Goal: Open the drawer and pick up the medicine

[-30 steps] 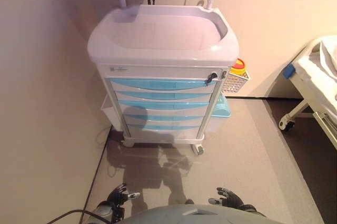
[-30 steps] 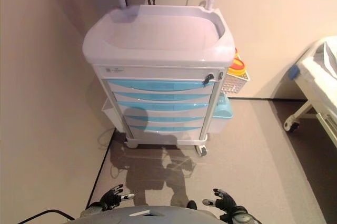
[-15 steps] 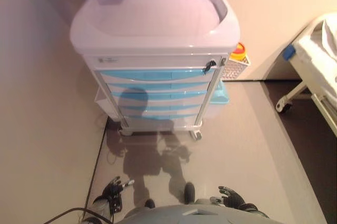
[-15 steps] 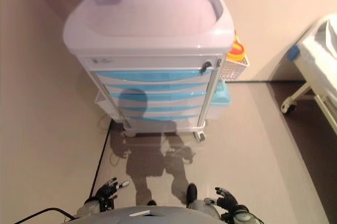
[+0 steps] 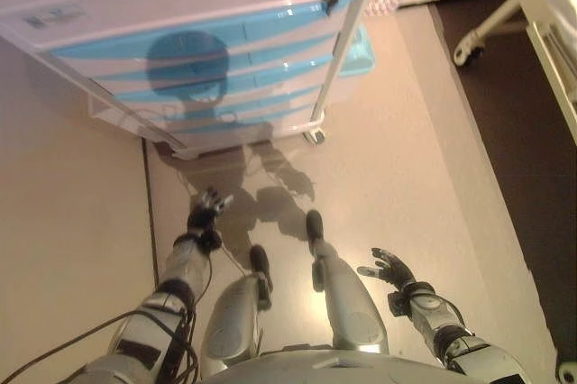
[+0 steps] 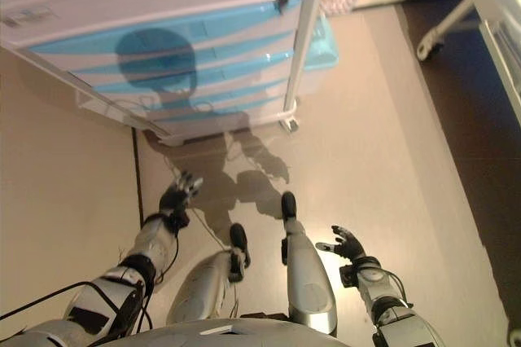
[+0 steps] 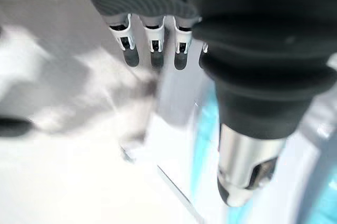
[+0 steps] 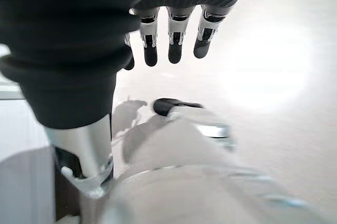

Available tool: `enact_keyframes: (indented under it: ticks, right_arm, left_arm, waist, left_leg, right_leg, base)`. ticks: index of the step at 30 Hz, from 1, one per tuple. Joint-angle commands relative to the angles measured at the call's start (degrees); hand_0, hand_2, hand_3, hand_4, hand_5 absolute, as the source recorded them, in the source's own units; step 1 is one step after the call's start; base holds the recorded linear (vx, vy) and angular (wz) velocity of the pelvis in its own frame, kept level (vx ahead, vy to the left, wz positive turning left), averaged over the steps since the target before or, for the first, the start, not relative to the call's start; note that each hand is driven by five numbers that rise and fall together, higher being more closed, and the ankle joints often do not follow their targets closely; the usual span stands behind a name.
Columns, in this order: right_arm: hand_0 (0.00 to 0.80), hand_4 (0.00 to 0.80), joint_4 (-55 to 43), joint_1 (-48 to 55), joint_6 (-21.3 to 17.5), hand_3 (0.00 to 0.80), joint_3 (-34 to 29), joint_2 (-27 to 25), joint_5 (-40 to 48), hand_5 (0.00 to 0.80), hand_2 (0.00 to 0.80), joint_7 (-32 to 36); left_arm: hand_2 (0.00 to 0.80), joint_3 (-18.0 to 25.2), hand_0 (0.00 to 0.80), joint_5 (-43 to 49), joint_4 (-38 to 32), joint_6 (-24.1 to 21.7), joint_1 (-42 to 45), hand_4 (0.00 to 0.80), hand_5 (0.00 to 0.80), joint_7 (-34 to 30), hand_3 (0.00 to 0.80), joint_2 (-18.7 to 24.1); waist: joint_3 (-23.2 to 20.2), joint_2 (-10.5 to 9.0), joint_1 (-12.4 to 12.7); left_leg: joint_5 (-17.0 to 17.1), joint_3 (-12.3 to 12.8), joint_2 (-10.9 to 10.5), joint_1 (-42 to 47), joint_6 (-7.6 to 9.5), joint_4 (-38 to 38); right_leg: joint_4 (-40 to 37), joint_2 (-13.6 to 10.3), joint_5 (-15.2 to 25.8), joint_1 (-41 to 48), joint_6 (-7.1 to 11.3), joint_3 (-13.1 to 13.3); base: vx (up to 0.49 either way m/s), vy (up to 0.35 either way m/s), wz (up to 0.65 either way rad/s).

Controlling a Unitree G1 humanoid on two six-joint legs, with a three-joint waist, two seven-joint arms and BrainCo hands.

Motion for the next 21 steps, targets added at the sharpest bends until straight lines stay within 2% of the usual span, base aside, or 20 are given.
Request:
enact_keyframes:
  ticks: [1,4,6,7,8,9,10,11,12,21]
  right_arm:
    - [0.000,0.000,-3.8,2.5,-1.9,0.000,3.9,-2.1,2.5,0.000,0.000,-0.2]
    - [0.000,0.000,-5.3,3.1,-2.0,0.000,4.8,-2.6,4.0,0.000,0.000,-0.3]
    - [0.000,0.000,-5.3,3.5,-2.7,0.000,5.2,-2.5,5.0,0.000,0.000,0.0]
    - [0.000,0.000,-5.3,3.5,-2.7,0.000,5.2,-2.5,5.0,0.000,0.000,0.0]
    - [0.000,0.000,-5.6,3.9,-2.7,0.000,5.4,-2.2,5.5,0.000,0.000,0.1]
    - [0.000,0.000,-5.6,4.0,-3.1,0.000,5.6,-2.1,5.5,0.000,0.000,0.5]
    - [0.000,0.000,-5.8,4.6,-3.4,0.000,6.0,-1.9,5.9,0.000,0.000,0.7]
    - [0.000,0.000,-6.0,4.6,-3.3,0.000,6.1,-1.8,6.0,0.000,0.000,0.8]
    - [0.000,0.000,-5.9,5.1,-3.8,0.000,6.7,-1.6,6.2,0.000,0.000,1.1]
    - [0.000,0.000,-5.5,6.5,-6.1,0.000,8.3,-1.3,7.6,0.000,0.000,2.1]
  left_arm:
    - [0.000,1.2,0.000,-5.2,-5.6,-4.0,-2.4,0.000,0.000,-2.5,0.000,3.7]
    - [0.000,1.5,0.000,-11.2,-8.4,-3.8,-6.5,0.000,0.000,-6.1,0.000,6.2]
    - [0.000,2.2,0.000,-19.3,-10.1,-2.2,-8.8,0.000,0.000,-10.4,0.000,6.8]
    - [0.000,2.2,0.000,-19.4,-10.1,-2.2,-8.8,0.000,0.000,-10.4,0.000,6.9]
    - [0.000,2.9,0.000,-22.9,-11.2,-2.1,-10.3,0.000,0.000,-13.5,0.000,7.0]
    - [0.000,3.4,0.000,-27.4,-12.0,-1.7,-11.6,0.000,0.000,-15.8,0.000,7.4]
    - [0.000,4.0,0.000,-31.8,-12.7,-1.1,-13.4,0.000,0.000,-19.0,0.000,7.9]
    - [0.000,4.3,0.000,-33.2,-12.8,-0.6,-14.1,0.000,0.000,-19.9,0.000,8.2]
    - [0.000,5.4,0.000,-38.7,-13.8,0.0,-16.7,0.000,0.000,-23.1,0.000,8.7]
    - [0.000,6.1,0.000,-51.9,-15.8,0.6,-27.4,0.000,0.000,-33.6,0.000,13.2]
  waist:
    - [-0.8,0.51,-0.5]
    - [0.1,-0.05,-1.4]
    - [0.8,-0.35,-1.9]
    - [0.8,-0.35,-1.9]
    - [1.0,-0.41,-2.1]
    - [1.5,-1.27,-2.5]
    - [1.5,-1.44,-2.7]
    - [1.6,-1.61,-2.8]
    - [1.6,-2.50,-3.2]
    - [1.7,-5.32,-4.5]
  left_leg:
    - [-0.2,-0.9,-1.2,-5.6,1.46,1.6]
    - [-0.7,-0.8,-0.9,-8.0,1.49,3.2]
    - [-1.0,-0.7,-0.7,-8.7,1.59,3.6]
    - [-1.0,-0.7,-0.7,-8.7,1.59,3.6]
    - [-3.1,-1.2,-0.6,-8.3,1.44,4.2]
    - [-1.6,-0.5,-0.5,-9.6,1.58,4.3]
    - [-3.5,-1.1,-0.3,-9.1,1.33,4.7]
    - [-3.6,-1.1,-0.2,-9.2,1.32,4.7]
    - [-4.0,-1.1,0.0,-9.4,1.18,5.0]
    - [-5.5,-0.5,0.9,-10.0,1.04,6.2]
  right_leg:
    - [15.4,0.6,-10.0,-4.0,-0.64,0.4]
    - [16.7,1.5,-9.9,-6.5,-1.07,1.1]
    - [17.0,2.1,-9.8,-7.5,-1.24,1.4]
    - [17.0,2.1,-9.8,-7.5,-1.24,1.4]
    - [17.5,2.6,-11.2,-7.3,-1.00,1.6]
    - [16.5,2.6,-9.2,-8.1,-1.35,1.7]
    - [16.6,3.1,-10.3,-7.8,-1.04,1.7]
    - [16.4,3.2,-10.2,-7.8,-1.03,1.7]
    - [15.5,3.4,-9.6,-7.8,-0.94,1.9]
    - [12.4,4.0,-7.8,-7.2,-0.77,2.3]
  base:
    - [-0.044,-0.038,-0.21]
    - [-0.032,-0.027,-0.13]
    - [-0.009,-0.018,-0.15]
    - [0.084,-0.003,-0.12]
    - [-0.015,-0.058,-0.11]
    - [0.075,-0.060,-0.06]
    - [-0.012,-0.076,-0.03]
    - [0.104,-0.068,-0.01]
    - [0.017,-0.083,-0.02]
    - [0.009,-0.070,-0.03]
